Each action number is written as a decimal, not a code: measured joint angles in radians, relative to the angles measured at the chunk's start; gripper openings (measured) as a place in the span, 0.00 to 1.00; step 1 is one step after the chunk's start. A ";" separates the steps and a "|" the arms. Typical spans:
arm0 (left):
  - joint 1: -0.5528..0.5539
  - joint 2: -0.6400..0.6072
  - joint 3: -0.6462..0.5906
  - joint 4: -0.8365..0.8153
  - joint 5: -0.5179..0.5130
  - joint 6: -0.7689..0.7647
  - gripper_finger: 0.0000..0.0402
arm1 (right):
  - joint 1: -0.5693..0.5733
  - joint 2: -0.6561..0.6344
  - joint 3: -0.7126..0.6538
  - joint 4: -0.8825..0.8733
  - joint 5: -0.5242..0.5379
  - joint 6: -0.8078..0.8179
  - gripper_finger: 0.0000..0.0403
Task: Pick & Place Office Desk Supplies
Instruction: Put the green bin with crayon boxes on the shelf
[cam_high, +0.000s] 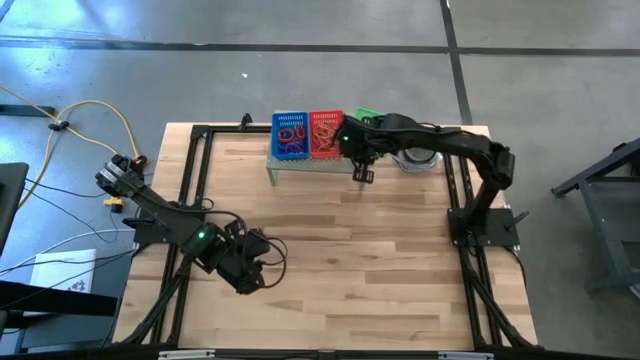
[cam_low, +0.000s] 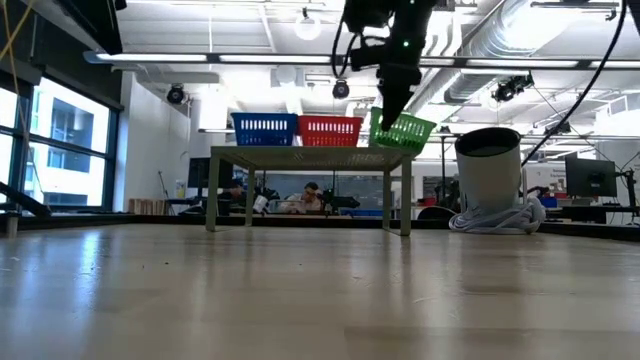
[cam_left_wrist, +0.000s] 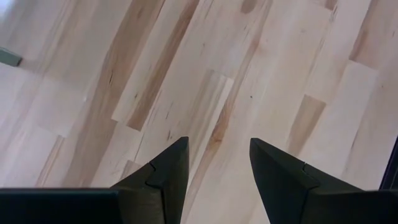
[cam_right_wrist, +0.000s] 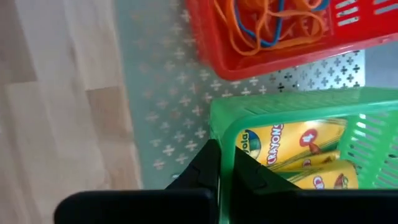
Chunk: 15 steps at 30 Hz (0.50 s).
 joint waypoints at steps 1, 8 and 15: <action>0.000 0.000 0.000 0.000 -0.002 0.000 0.41 | -0.004 0.010 0.007 -0.004 -0.001 -0.011 0.01; -0.002 0.000 0.000 0.000 -0.017 0.016 0.41 | -0.003 0.039 0.051 0.007 -0.059 -0.076 0.01; -0.002 0.000 0.000 0.000 -0.016 0.029 0.41 | -0.004 0.040 0.052 0.008 -0.098 -0.073 0.01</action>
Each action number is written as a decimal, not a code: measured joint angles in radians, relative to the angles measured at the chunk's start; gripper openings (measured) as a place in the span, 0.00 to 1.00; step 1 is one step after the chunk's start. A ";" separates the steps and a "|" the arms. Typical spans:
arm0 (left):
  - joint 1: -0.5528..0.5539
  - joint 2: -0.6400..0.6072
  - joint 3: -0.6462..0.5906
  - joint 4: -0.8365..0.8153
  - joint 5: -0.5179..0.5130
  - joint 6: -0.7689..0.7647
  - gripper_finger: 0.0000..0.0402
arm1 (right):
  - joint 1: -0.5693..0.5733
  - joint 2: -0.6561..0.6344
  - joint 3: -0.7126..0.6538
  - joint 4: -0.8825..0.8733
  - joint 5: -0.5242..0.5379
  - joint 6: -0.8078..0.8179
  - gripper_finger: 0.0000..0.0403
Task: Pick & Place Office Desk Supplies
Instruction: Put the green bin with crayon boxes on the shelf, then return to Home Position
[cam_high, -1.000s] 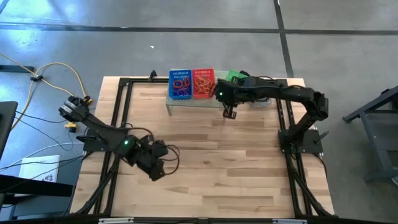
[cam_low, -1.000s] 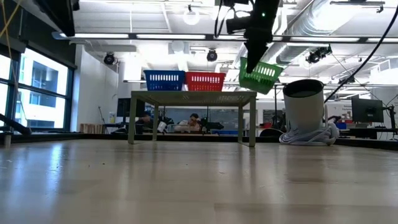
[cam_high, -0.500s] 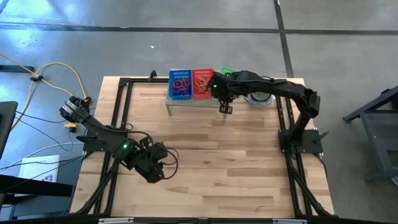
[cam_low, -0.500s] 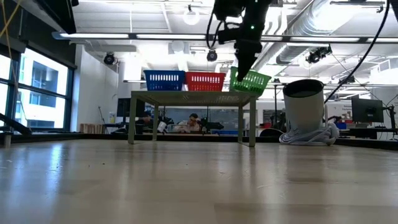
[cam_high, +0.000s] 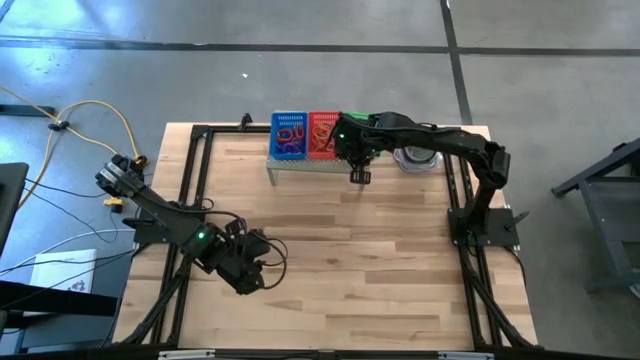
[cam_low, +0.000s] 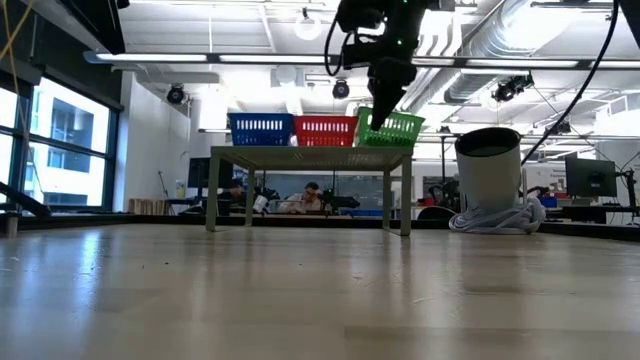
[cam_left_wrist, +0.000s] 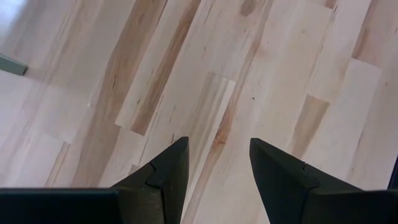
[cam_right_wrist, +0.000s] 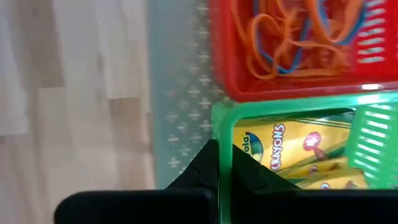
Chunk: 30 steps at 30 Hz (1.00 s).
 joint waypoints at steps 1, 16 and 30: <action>0.000 0.000 0.000 0.000 0.000 0.002 0.41 | 0.000 0.000 0.000 0.002 -0.027 -0.004 0.01; 0.000 0.000 0.000 0.000 0.001 0.001 0.41 | 0.003 0.000 0.000 0.033 -0.076 0.001 0.01; 0.000 0.000 0.000 0.000 0.002 0.001 0.41 | 0.010 0.000 0.000 0.061 -0.077 0.062 0.26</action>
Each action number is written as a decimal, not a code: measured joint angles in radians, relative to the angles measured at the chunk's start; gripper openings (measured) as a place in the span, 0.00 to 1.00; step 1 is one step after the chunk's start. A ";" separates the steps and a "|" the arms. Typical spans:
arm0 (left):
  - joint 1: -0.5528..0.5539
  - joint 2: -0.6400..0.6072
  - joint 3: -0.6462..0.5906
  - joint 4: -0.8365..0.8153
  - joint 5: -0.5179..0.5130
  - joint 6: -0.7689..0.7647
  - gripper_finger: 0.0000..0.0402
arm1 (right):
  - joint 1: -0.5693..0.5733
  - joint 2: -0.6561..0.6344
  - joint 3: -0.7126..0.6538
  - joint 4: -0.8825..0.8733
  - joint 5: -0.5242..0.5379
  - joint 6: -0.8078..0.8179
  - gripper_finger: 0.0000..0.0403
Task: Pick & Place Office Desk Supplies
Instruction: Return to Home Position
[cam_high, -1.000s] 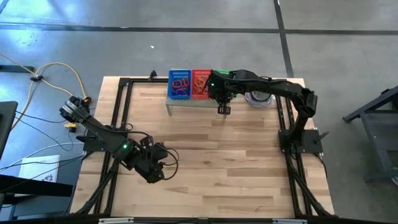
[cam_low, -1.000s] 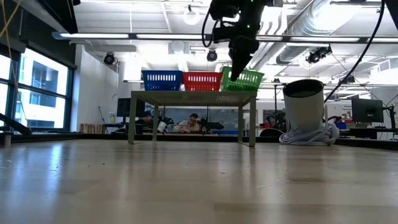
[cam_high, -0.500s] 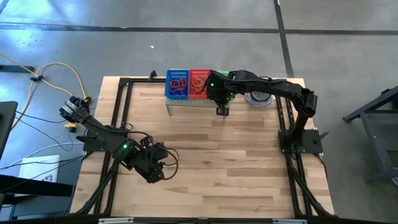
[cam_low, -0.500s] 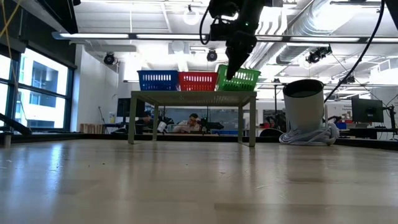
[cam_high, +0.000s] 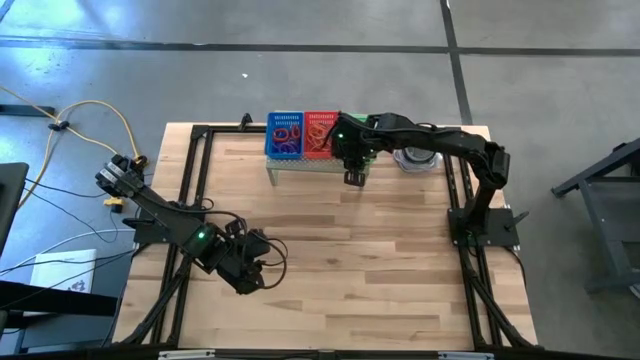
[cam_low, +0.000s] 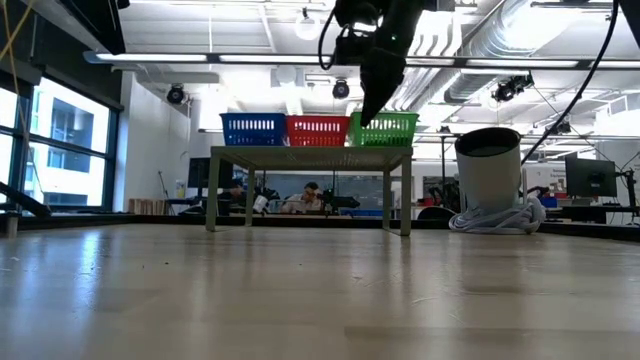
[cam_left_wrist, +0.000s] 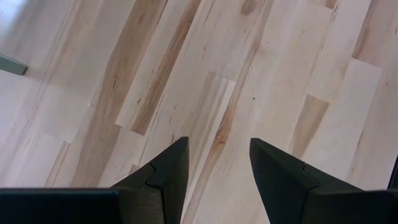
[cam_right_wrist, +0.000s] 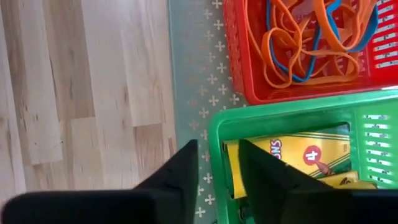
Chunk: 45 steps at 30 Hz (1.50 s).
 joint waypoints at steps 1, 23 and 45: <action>0.000 0.000 0.000 0.000 0.000 0.000 0.41 | 0.004 0.000 0.000 0.003 0.000 0.000 0.29; 0.023 0.000 -0.001 0.025 0.001 0.063 0.41 | 0.424 -0.166 0.000 -0.166 0.462 0.069 0.46; 0.084 -0.159 0.000 0.060 -0.238 0.432 0.03 | 0.675 -1.010 -0.689 0.069 0.004 0.464 0.01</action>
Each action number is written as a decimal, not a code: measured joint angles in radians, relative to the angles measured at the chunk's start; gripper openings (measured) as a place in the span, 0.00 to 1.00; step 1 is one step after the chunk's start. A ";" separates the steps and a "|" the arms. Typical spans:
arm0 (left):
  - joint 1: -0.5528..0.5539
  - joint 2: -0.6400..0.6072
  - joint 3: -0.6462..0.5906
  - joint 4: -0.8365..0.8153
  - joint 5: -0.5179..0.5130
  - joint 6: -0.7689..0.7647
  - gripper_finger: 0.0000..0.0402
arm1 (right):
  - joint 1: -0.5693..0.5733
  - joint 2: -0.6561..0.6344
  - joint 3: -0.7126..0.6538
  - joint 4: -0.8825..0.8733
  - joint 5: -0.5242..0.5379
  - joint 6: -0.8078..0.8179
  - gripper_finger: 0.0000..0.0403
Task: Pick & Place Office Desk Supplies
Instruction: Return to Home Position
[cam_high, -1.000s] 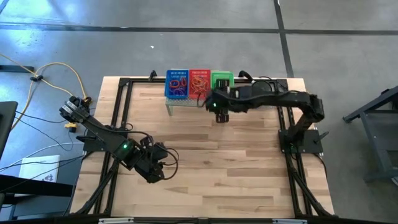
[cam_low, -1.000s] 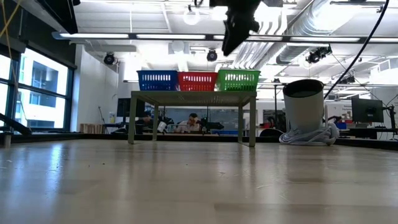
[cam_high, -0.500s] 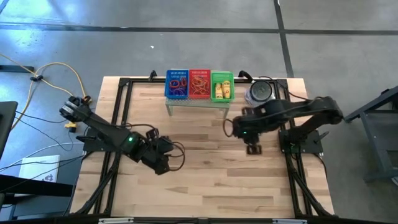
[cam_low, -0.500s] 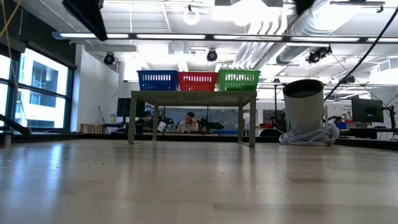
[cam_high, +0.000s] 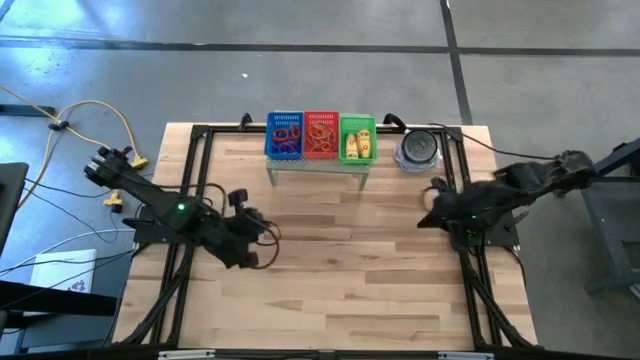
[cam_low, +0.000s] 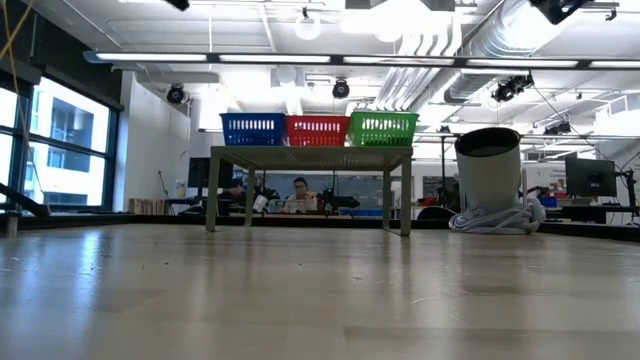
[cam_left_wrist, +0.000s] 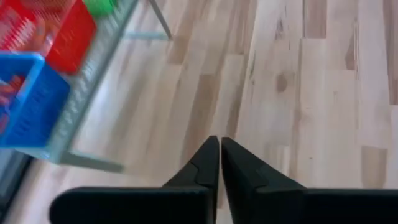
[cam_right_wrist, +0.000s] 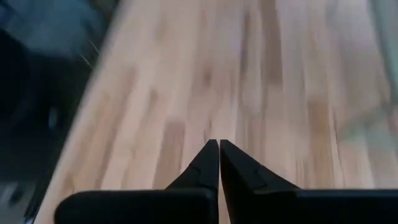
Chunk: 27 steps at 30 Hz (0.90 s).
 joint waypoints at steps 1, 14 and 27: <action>0.000 -0.013 0.000 0.000 -0.007 0.033 0.02 | 0.002 -0.069 -0.062 0.088 0.001 -0.030 0.00; -0.026 -0.274 -0.317 0.325 -0.009 0.227 0.00 | -0.117 -0.590 -0.668 0.840 -0.171 -0.261 0.00; 0.038 -0.544 -0.863 1.043 0.142 0.394 0.00 | -0.149 -0.600 -0.961 1.115 -0.190 -0.241 0.00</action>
